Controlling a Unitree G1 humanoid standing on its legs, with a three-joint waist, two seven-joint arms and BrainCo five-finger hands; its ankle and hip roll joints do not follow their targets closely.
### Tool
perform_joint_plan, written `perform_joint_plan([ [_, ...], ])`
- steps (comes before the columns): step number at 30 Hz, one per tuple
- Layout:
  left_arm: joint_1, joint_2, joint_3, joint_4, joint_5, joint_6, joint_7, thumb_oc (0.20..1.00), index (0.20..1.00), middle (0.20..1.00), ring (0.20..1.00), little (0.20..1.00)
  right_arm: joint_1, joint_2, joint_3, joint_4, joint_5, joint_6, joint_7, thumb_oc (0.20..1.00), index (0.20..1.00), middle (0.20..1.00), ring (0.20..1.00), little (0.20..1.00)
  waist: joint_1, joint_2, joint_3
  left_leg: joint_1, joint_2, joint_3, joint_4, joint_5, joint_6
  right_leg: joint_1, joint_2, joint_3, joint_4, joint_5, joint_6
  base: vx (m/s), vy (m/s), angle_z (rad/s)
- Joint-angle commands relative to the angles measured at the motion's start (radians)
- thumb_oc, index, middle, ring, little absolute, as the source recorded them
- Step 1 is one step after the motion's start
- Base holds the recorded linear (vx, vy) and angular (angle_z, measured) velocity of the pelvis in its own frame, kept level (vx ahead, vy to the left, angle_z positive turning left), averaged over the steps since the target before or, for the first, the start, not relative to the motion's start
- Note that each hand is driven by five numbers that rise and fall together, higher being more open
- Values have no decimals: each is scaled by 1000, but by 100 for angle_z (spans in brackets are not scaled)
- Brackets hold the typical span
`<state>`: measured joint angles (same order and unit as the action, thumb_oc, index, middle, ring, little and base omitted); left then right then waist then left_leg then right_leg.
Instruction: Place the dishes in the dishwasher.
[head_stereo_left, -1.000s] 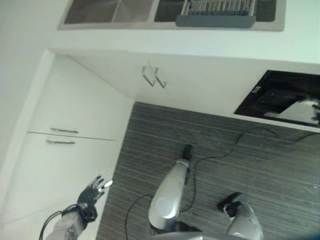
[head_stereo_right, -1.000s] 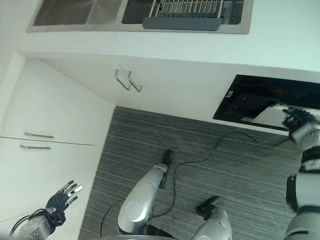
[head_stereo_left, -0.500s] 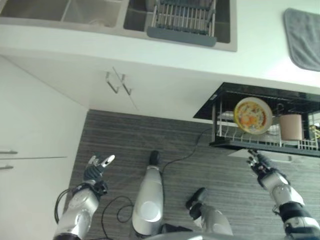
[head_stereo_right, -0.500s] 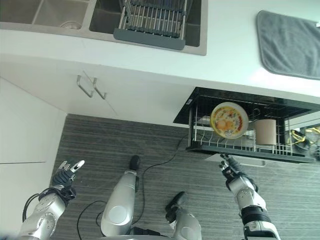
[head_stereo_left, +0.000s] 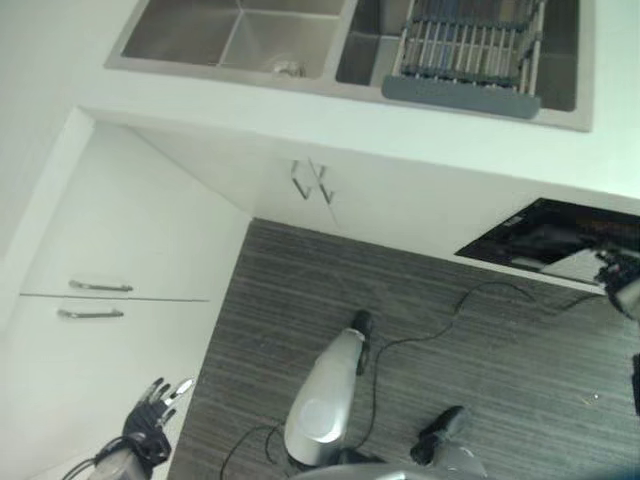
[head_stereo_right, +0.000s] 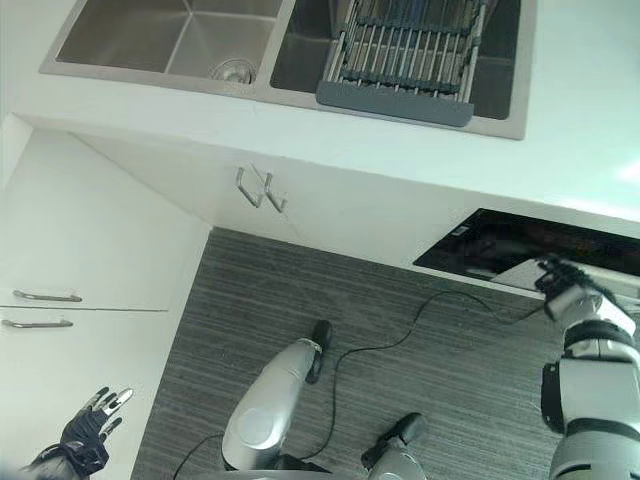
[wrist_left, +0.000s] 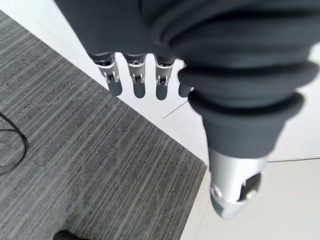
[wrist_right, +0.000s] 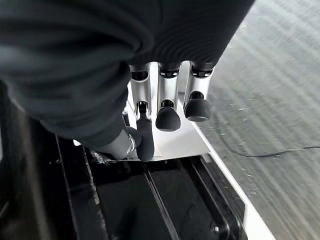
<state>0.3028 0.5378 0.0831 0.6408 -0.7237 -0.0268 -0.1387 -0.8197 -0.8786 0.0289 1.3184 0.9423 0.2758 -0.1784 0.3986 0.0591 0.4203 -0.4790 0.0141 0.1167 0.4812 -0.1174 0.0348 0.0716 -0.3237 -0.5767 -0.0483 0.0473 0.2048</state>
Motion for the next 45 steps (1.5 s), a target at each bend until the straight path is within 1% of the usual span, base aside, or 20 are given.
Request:
perform_joint_plan([
  [1,1,76,-17,-10,26,5,-55,1000,1000,1000,1000,1000,-328,-158,98,-255,-22,-210,69,200,200,200,200,200,58,-23,-42,-11,82,-47,-71,70,-127,62,8,41,120,-89,-52,162,58,23],
  [5,21,101,5,12,41,35,-121,1000,1000,1000,1000,1000,-447,-190,181,-240,-38,-194,54,200,200,200,200,200,68,-13,-47,-35,67,-53,-59,73,-126,79,-5,40,93,-72,-44,201,71,-3],
  [6,24,108,10,14,49,43,-138,1000,1000,1000,1000,1000,-480,-206,216,-233,-54,-149,70,1000,1000,1000,1000,1000,72,-17,-48,-51,63,-54,-47,73,-127,87,-11,36,80,-61,-39,165,29,8],
  [9,25,120,20,21,47,40,-162,1000,1000,1000,1000,1000,-500,-223,252,-214,-122,-124,79,1000,1000,1000,1000,1000,73,-24,-45,-65,67,-52,-34,71,-128,93,-12,32,71,-52,-35,85,0,4],
  [10,26,124,25,24,45,36,-172,1000,1000,1000,1000,1000,-503,-230,269,-209,-150,-132,69,1000,1000,1000,1000,1000,73,-28,-43,-68,69,-52,-31,71,-128,95,-12,34,67,-50,-35,57,-5,-3],
  [12,34,112,29,15,36,24,-167,1000,1000,1000,1000,1000,-467,-230,244,-242,-61,-131,39,1000,1000,1000,1000,1000,65,-34,-37,-74,75,-47,-19,64,-126,100,-12,35,63,-43,-34,50,-8,-5],
  [14,36,103,32,7,32,25,-155,1000,1000,1000,1000,1000,-404,-216,193,-282,-4,-125,50,1000,1000,1000,1000,1000,58,-36,-35,-73,77,-44,-15,59,-124,104,-12,36,61,-40,-33,41,-27,-4],
  [15,41,95,45,5,30,23,-155,1000,1000,1000,1000,1000,-303,-191,127,-352,15,-120,100,1000,1000,1000,1000,1000,50,-40,-31,-70,79,-41,-15,57,-122,103,-12,37,61,-37,-33,32,-48,-5],
  [17,50,79,65,-5,38,17,-160,1000,1000,1000,1000,1000,-137,-143,25,-482,49,-127,143,1000,1000,1000,1000,1000,31,-42,-21,-68,84,-37,-13,54,-117,94,-11,44,65,-38,-36,0,-73,-7],
  [19,68,42,77,-25,47,-3,-146,1000,1000,1000,1000,1000,129,-18,-98,-739,51,-148,228,1000,1000,1000,1000,1000,-1,-44,-2,-58,91,-23,-15,52,-111,75,-7,64,72,-48,-40,-50,-55,-9],
  [20,72,35,82,-25,45,-7,-141,1000,1000,1000,1000,1000,188,17,-120,-802,41,-147,248,1000,1000,1000,1000,1000,-8,-46,2,-55,93,-18,-17,51,-110,73,-7,70,73,-50,-40,-49,-34,-7],
  [23,68,5,105,-12,49,-31,-138,1000,1000,1000,1000,1000,344,137,-143,-955,13,-145,299,1000,1000,1000,1000,1000,-37,-49,18,-50,101,2,-25,55,-110,67,-5,86,68,-53,-38,-77,-52,-26],
  [27,66,-19,116,-13,51,-56,-134,1000,1000,1000,1000,1000,480,251,-139,-1071,-47,-158,263,1000,1000,1000,1000,1000,-69,-59,28,-45,110,17,-33,56,-111,59,1,111,60,-51,-37,-71,-68,-11],
  [29,71,-27,116,-21,50,-64,-136,1000,1000,1000,1000,1000,518,275,-127,-1104,-75,-134,248,1000,1000,1000,1000,1000,-82,-63,31,-41,112,24,-39,58,-111,55,3,123,59,-50,-37,-74,-32,-4],
  [34,86,-34,122,-44,49,-70,-133,1000,1000,1000,1000,1000,629,341,-109,-1142,-111,-110,279,1000,1000,1000,1000,1000,-115,-76,27,-24,125,43,-61,67,-119,57,6,146,41,-42,-32,-70,-15,-6],
  [36,90,-34,119,-46,45,-75,-136,1000,1000,1000,1000,1000,646,347,-99,-1140,-157,-114,288,1000,1000,1000,1000,1000,-119,-80,20,-14,127,46,-73,71,-122,62,4,153,27,-32,-27,-57,51,-8],
  [37,92,-34,119,-52,44,-78,-139,1000,1000,1000,1000,1000,657,340,-94,-1140,-206,-122,287,1000,1000,1000,1000,1000,-124,-84,14,-13,123,54,-89,94,-113,56,-3,150,16,-8,-26,-60,97,-2],
  [42,104,-27,112,-82,37,-76,-148,1000,1000,1000,1000,1000,696,303,-72,-1140,-443,-147,253,1000,1000,1000,1000,1000,-135,-100,-12,31,113,53,-117,88,-118,60,-21,167,-19,38,-9,-5,140,7],
  [43,108,-30,111,-95,45,-72,-144,1000,1000,1000,1000,1000,731,299,-66,-1122,-517,-145,252,1000,1000,1000,1000,1000,-138,-114,-34,73,101,54,-149,84,-114,61,-31,169,-21,59,-3,31,247,21],
  [45,109,-30,112,-97,64,-76,-145,1000,1000,1000,1000,1000,756,294,-49,-1088,-613,-159,226,1000,1000,1000,1000,1000,-138,-125,-50,103,90,55,-174,81,-108,65,-33,167,-12,64,-2,44,179,12],
])
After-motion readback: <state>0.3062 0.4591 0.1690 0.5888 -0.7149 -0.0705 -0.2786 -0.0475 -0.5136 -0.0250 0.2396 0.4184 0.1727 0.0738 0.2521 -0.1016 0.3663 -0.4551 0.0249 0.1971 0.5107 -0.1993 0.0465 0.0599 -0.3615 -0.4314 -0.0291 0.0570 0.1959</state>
